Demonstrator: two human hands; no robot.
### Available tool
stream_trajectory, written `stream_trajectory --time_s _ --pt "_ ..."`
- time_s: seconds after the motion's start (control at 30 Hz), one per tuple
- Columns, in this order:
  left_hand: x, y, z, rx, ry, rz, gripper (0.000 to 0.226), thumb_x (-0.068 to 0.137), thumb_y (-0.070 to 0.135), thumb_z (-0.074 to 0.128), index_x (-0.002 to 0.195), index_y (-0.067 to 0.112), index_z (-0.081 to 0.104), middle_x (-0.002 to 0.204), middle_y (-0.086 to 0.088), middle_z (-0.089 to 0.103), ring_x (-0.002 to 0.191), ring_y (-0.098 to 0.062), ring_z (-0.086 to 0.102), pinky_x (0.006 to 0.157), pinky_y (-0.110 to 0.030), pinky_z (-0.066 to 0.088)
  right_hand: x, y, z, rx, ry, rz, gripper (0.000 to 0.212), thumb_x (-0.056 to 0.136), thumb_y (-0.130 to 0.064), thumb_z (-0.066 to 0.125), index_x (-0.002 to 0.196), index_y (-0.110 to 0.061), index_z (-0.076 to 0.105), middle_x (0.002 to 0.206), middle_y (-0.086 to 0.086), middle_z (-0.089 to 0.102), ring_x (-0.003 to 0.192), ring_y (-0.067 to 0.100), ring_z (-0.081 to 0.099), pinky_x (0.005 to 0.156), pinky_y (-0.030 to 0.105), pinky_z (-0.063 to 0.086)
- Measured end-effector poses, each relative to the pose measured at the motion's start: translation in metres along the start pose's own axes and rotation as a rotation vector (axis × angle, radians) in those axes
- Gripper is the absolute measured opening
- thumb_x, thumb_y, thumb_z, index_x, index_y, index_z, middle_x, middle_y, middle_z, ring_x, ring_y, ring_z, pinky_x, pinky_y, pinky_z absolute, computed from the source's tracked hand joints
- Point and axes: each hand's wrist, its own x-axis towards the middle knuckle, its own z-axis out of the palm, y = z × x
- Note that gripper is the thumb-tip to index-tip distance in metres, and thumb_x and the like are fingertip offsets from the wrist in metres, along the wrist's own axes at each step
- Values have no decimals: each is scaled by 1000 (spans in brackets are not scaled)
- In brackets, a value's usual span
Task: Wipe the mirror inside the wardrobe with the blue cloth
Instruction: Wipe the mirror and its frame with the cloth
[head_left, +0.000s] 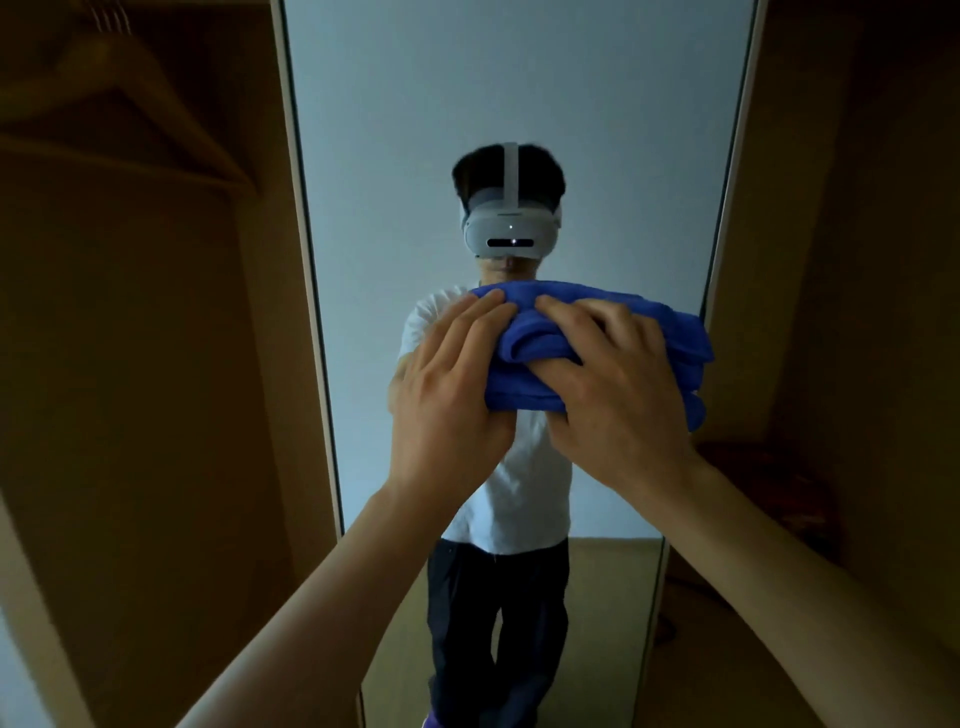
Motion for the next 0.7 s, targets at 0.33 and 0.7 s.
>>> stream_trajectory --time_s 0.33,0.7 --pt "-97 -11 24 -13 -91 -89 64 84 11 79 142 7 55 152 -7 51 148 -22 38 118 -47 36 -81 -36 33 42 -86 20 38 87 -23 56 124 -25 66 147 4 52 128 31 44 101 45 31" --pt "-215 -21 44 -21 -233 -155 59 89 11 72 146 9 53 156 -6 47 150 -20 35 119 -45 36 -195 -78 79 94 -234 47 41 92 -23 64 131 -28 55 150 2 48 128 30 46 99 45 34"
